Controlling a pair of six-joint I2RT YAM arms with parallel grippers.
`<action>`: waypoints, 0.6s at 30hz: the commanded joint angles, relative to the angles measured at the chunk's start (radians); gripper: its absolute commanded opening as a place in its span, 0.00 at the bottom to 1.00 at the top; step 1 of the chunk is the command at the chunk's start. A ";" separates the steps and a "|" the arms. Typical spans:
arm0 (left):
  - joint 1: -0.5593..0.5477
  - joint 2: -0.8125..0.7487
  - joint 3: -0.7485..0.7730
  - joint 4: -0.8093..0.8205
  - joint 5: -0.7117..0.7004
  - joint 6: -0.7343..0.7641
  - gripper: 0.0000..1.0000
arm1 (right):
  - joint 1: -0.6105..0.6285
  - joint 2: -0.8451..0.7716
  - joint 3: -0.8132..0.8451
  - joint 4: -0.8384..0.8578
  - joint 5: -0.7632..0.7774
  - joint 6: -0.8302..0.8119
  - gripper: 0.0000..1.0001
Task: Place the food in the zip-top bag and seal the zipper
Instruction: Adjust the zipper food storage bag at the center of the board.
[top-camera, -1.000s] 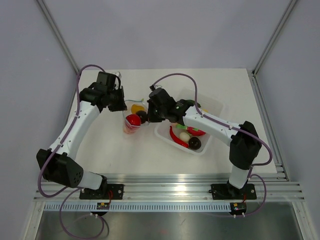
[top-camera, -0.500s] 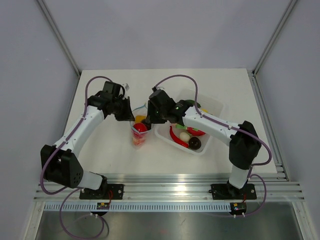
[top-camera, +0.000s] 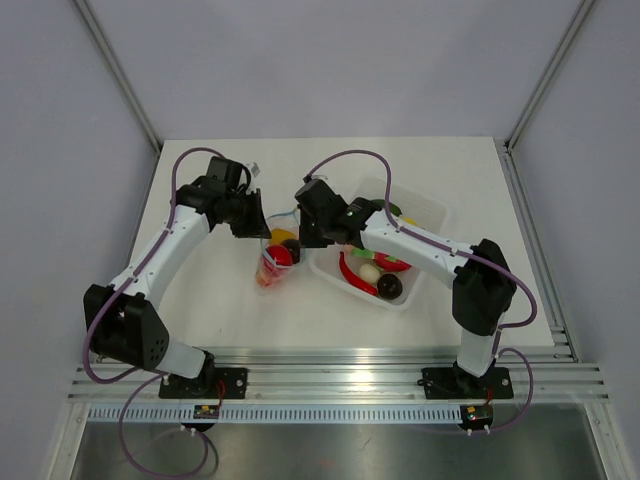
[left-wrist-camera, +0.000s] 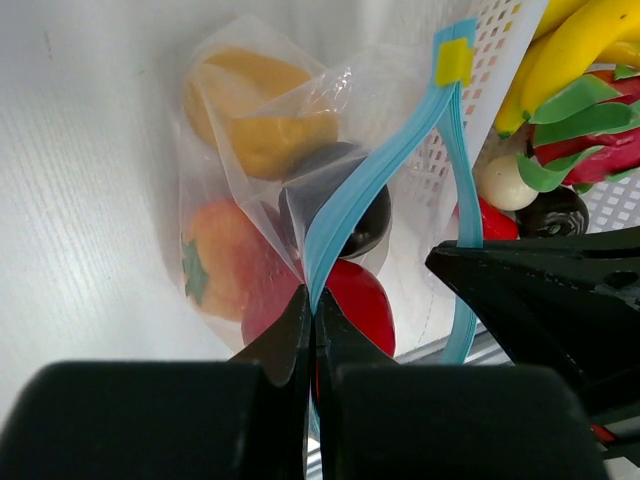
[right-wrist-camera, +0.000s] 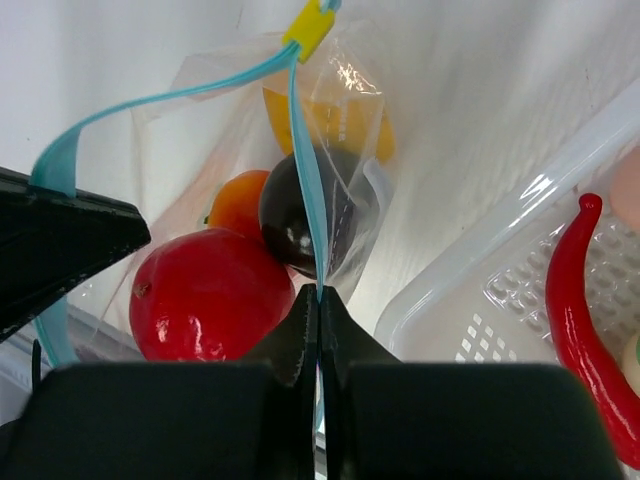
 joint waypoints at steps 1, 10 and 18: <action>-0.001 -0.015 0.156 -0.044 -0.044 0.024 0.00 | 0.010 -0.060 0.094 -0.003 -0.001 -0.024 0.00; -0.001 0.098 -0.024 0.071 -0.064 -0.003 0.00 | 0.004 0.159 0.138 -0.003 -0.003 -0.055 0.00; -0.001 -0.008 0.191 -0.086 -0.116 0.009 0.00 | 0.000 0.051 0.250 -0.049 -0.007 -0.087 0.00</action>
